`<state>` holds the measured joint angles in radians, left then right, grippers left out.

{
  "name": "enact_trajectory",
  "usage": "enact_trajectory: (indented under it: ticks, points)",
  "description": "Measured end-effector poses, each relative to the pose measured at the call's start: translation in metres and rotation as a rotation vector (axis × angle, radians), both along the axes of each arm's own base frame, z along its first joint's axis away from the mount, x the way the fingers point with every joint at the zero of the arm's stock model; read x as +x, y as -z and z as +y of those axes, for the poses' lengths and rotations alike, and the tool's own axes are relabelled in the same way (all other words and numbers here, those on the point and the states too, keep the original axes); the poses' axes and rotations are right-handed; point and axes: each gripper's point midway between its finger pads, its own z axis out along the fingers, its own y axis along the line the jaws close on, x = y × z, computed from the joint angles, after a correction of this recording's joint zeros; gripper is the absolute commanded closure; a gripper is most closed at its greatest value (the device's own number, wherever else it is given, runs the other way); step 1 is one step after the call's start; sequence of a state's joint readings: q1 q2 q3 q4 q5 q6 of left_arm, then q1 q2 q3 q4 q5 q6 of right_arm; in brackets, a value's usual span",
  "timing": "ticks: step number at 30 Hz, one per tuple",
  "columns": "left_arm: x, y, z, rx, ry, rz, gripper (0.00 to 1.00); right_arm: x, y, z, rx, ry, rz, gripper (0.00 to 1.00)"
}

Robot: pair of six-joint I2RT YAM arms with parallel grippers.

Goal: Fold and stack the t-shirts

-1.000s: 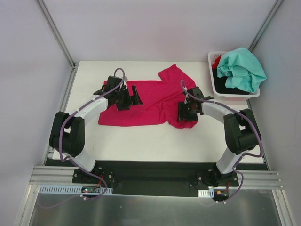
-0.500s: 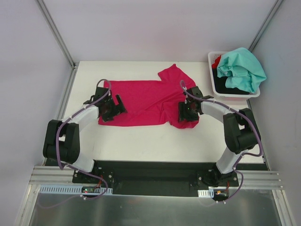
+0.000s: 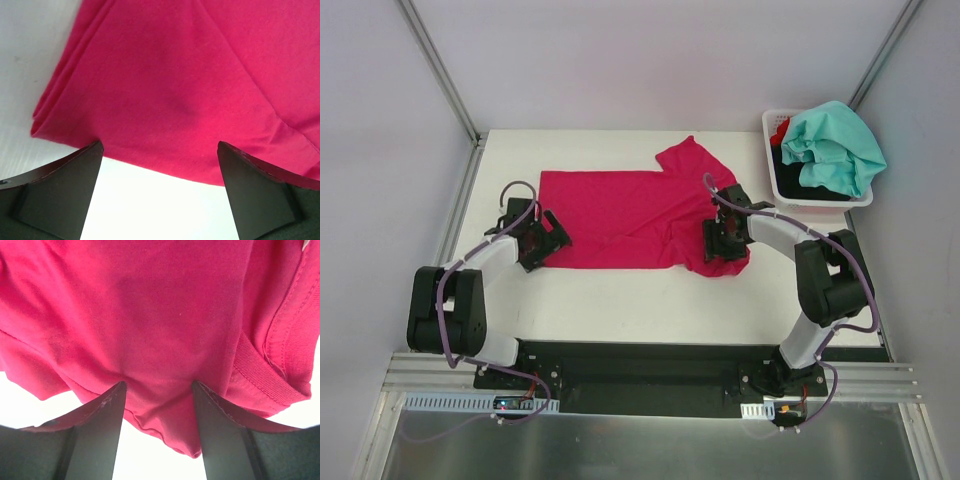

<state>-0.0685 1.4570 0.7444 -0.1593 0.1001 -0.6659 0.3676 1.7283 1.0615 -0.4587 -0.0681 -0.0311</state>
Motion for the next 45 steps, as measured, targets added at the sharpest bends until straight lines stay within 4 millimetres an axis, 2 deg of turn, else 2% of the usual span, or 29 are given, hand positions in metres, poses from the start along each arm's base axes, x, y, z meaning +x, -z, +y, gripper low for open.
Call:
enact_trajectory:
  ticks: [7, 15, 18, 23, 27, 30, 32, 36, 39, 42, 45]
  points:
    - [-0.014, -0.002, 0.022, 0.050, -0.075, 0.002, 0.01, -0.005, 0.002, -0.016, -0.082, 0.014, 0.016, 0.41]
    - [-0.026, -0.025, 0.051, 0.162, -0.184, -0.035, 0.01, -0.008, 0.004, -0.032, -0.166, 0.036, 0.023, 0.41]
    - [-0.027, -0.030, 0.056, 0.184, -0.202, -0.046, 0.01, -0.008, 0.004, -0.036, -0.186, 0.042, 0.021, 0.41]
    - [-0.032, -0.026, 0.057, 0.191, -0.204, -0.024, 0.01, -0.007, 0.002, -0.042, -0.222, 0.050, 0.014, 0.40]
    - [-0.029, -0.026, 0.047, 0.146, -0.173, -0.016, 0.01, -0.008, -0.001, -0.041, -0.216, 0.048, 0.019, 0.39]
    - [-0.019, -0.036, 0.035, 0.096, -0.131, -0.038, 0.01, -0.006, -0.014, -0.035, -0.192, 0.041, 0.011, 0.37]
    - [-0.011, -0.047, 0.029, 0.098, -0.112, -0.066, 0.01, 0.003, -0.033, -0.029, -0.170, 0.039, -0.024, 0.37]
    - [0.011, -0.084, 0.013, 0.105, -0.068, -0.154, 0.01, 0.026, -0.077, -0.014, -0.115, 0.032, -0.133, 0.35]
    - [0.024, -0.098, 0.000, 0.056, -0.030, -0.204, 0.01, 0.029, -0.097, -0.005, -0.068, 0.024, -0.178, 0.34]
    - [0.035, -0.085, -0.017, -0.014, 0.019, -0.204, 0.01, 0.023, -0.105, 0.005, -0.005, 0.007, -0.173, 0.34]
    - [0.038, -0.053, -0.033, -0.087, 0.067, -0.153, 0.01, 0.015, -0.107, 0.012, 0.048, -0.010, -0.159, 0.34]
